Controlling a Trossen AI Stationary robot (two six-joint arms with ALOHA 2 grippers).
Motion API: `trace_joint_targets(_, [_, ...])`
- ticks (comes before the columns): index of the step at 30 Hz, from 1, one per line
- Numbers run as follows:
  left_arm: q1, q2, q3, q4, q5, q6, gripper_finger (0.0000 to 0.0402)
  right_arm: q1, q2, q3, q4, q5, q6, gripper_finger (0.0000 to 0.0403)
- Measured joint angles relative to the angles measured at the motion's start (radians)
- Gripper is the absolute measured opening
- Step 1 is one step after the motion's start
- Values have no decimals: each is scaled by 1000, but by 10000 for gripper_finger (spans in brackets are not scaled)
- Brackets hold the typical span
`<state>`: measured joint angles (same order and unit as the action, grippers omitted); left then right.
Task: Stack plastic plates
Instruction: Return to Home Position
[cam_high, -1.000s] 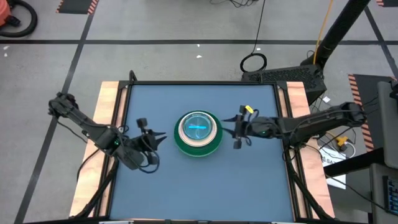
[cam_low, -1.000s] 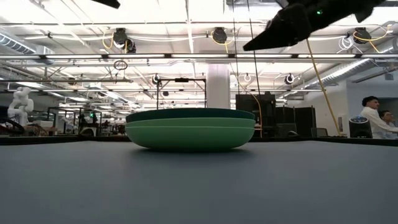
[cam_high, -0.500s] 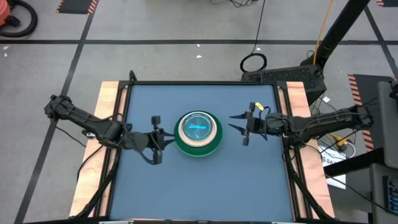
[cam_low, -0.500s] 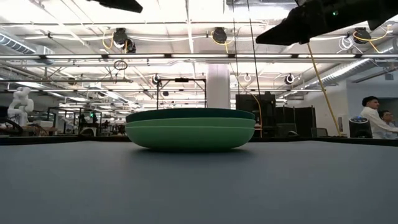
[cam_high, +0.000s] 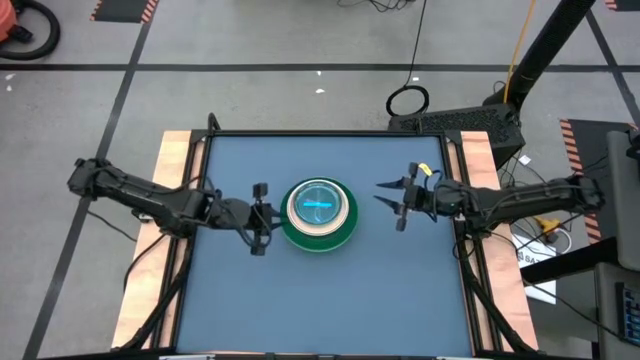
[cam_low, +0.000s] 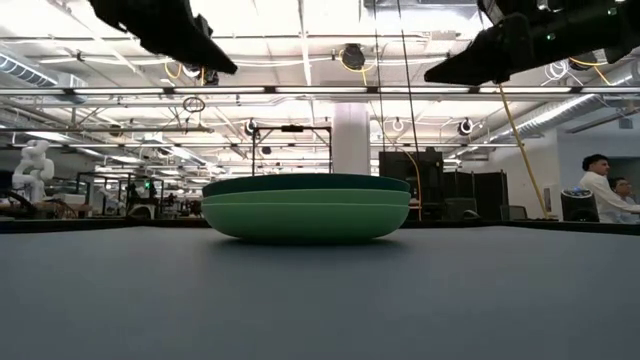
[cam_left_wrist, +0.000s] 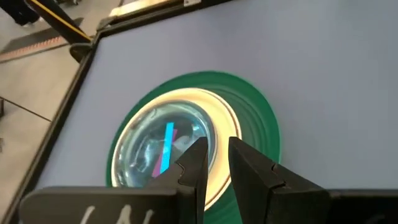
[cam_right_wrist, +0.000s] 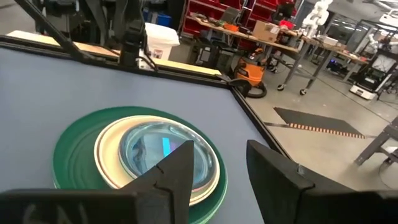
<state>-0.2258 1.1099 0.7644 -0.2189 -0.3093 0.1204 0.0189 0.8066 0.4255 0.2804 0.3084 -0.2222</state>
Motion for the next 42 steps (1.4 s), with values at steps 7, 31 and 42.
trace_joint_targets(7, [77,-24,-66,65,113,-3,72,-7,-82,-51,0,-4,8,139])
trace_joint_targets(31, [215,-641,-478,308,258,-100,72,-6,-479,-243,-11,-26,42,139])
trace_joint_targets(42, [215,-865,-625,299,261,-116,72,-6,-660,-335,-41,-25,16,139])
